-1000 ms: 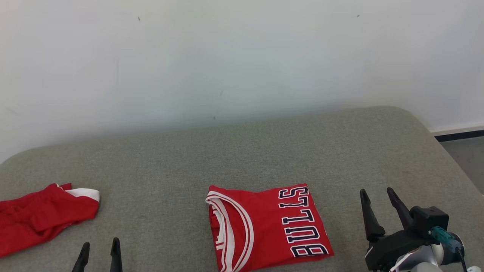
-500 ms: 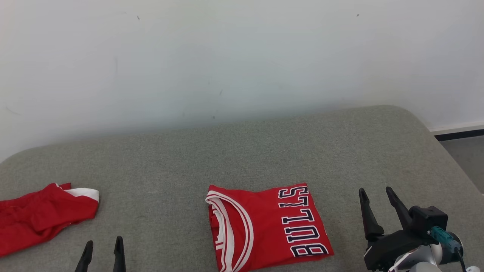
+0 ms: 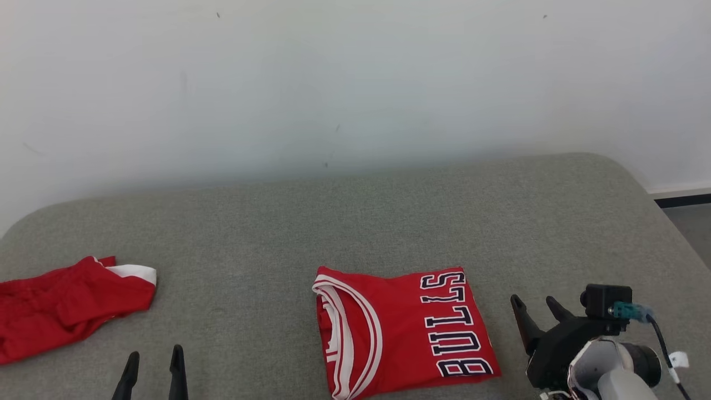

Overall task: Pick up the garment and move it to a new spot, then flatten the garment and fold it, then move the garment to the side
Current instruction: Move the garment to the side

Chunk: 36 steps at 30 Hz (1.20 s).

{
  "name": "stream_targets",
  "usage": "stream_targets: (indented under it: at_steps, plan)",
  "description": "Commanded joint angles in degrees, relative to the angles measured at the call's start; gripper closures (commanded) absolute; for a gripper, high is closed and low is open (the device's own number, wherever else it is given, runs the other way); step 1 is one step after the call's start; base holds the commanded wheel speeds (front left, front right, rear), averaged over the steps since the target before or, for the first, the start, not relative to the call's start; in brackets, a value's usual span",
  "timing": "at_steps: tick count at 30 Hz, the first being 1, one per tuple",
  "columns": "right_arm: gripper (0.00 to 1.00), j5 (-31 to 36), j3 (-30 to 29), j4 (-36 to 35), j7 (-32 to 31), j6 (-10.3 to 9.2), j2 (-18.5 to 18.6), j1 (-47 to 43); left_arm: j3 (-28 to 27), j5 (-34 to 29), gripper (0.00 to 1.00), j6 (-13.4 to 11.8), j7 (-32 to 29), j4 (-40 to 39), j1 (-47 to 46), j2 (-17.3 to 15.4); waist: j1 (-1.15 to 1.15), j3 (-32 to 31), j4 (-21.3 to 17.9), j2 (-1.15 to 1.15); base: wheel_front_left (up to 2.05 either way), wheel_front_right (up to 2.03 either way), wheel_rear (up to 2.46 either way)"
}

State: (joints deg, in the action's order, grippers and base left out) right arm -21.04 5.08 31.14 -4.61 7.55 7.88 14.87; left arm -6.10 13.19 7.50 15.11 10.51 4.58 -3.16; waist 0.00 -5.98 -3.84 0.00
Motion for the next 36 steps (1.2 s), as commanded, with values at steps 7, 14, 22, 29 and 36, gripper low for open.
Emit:
stream_targets:
  at_steps: [7,14,22,29,36]
  plan:
    - [0.0,-2.2,-1.8,6.3,-11.8,-0.14,-0.9,5.5,1.1,0.4,0.0,-0.1,0.0,-1.3,0.0,0.2,0.0,2.3,3.3,0.0,0.0,0.0,0.0]
    - [0.0,-0.9,-3.1,13.1,-15.1,-0.14,-2.2,9.5,2.6,0.6,0.0,0.0,0.0,-1.5,-1.1,0.2,0.0,5.3,7.1,0.0,0.0,0.0,0.0]
    - [0.0,2.7,-5.3,20.3,-16.9,-0.14,-2.6,12.7,4.0,0.6,0.0,0.0,0.0,-1.7,-2.5,0.2,0.0,7.7,9.3,0.0,0.0,0.0,0.0]
    - [1.0,6.5,-4.3,25.5,-18.8,-0.15,-2.1,14.6,5.3,0.7,0.0,0.0,0.0,-1.7,-4.2,0.3,0.0,9.3,10.6,0.0,0.0,0.0,0.0]
    - [1.0,9.6,-0.9,24.1,-17.7,-0.2,2.0,18.9,5.6,1.4,0.0,-0.1,0.0,-3.0,-5.1,0.3,0.0,11.0,9.3,0.0,0.0,0.0,0.0]
